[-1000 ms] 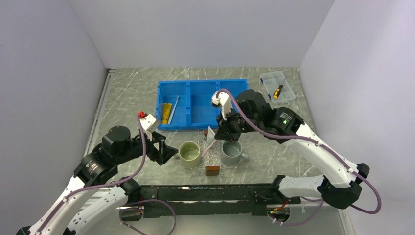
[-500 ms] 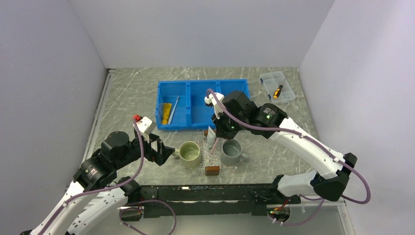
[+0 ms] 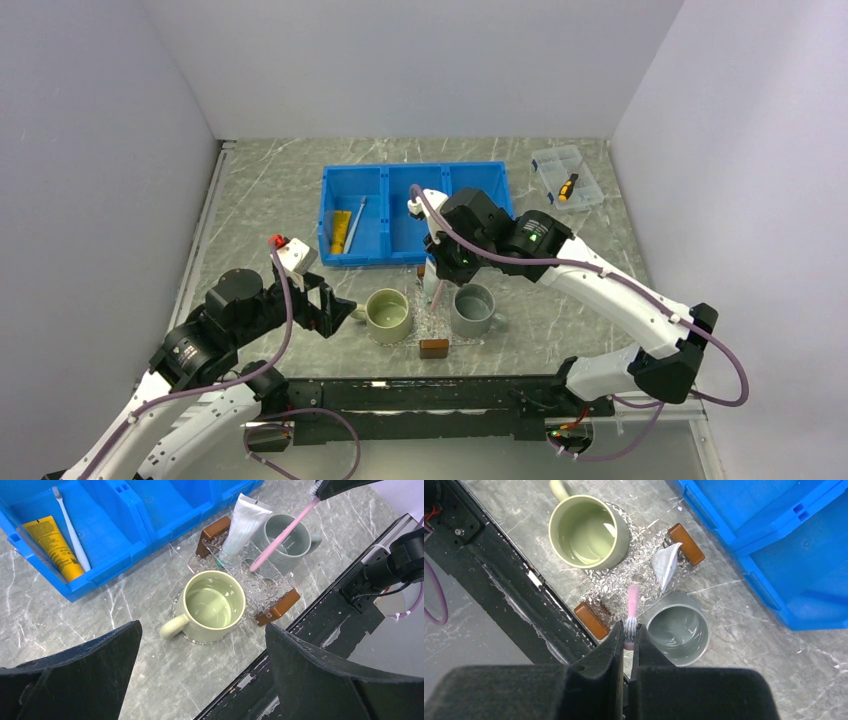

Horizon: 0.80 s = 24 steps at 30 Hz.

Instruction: Prepare toiletry sets of a toothbrush and toothpaste on the tray

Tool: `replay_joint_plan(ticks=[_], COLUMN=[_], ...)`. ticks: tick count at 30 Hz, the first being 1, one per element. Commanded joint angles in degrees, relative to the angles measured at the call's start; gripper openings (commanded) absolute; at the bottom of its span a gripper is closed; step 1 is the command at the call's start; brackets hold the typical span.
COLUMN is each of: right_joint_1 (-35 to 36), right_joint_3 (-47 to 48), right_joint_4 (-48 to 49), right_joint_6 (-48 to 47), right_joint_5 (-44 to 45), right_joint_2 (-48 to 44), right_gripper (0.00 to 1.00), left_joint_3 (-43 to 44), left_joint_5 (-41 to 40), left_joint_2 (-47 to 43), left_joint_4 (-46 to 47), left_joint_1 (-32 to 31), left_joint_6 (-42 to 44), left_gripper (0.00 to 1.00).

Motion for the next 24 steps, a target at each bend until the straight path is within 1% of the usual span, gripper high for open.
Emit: replay_joint_plan(ticks=[1, 7, 14, 24], right_joint_1=[1.0, 1.8, 2.5, 2.6], right_joint_3=[0.3, -0.9, -1.7, -4.7], right_joint_4=[2.9, 5.0, 4.9, 6.2], right_joint_6=[1.4, 1.7, 1.6, 1.9], right_joint_5=[2.4, 3.1, 4.2, 4.2], right_joint_2=[0.7, 2.5, 4.7, 4.3], right_gripper=[0.00, 0.00, 0.00, 0.00], left_joint_3=[-0.3, -0.3, -0.3, -0.2], left_joint_5=[-1.1, -1.0, -1.6, -1.8], left_joint_2=[-1.0, -1.1, -1.1, -1.0], left_joint_4=[0.7, 0.7, 0.6, 0.5], left_joint_1=[-0.1, -0.1, -0.1, 0.0], left_joint_6=[-1.1, -1.1, -1.0, -0.8], left_gripper=[0.99, 0.99, 0.99, 0.99])
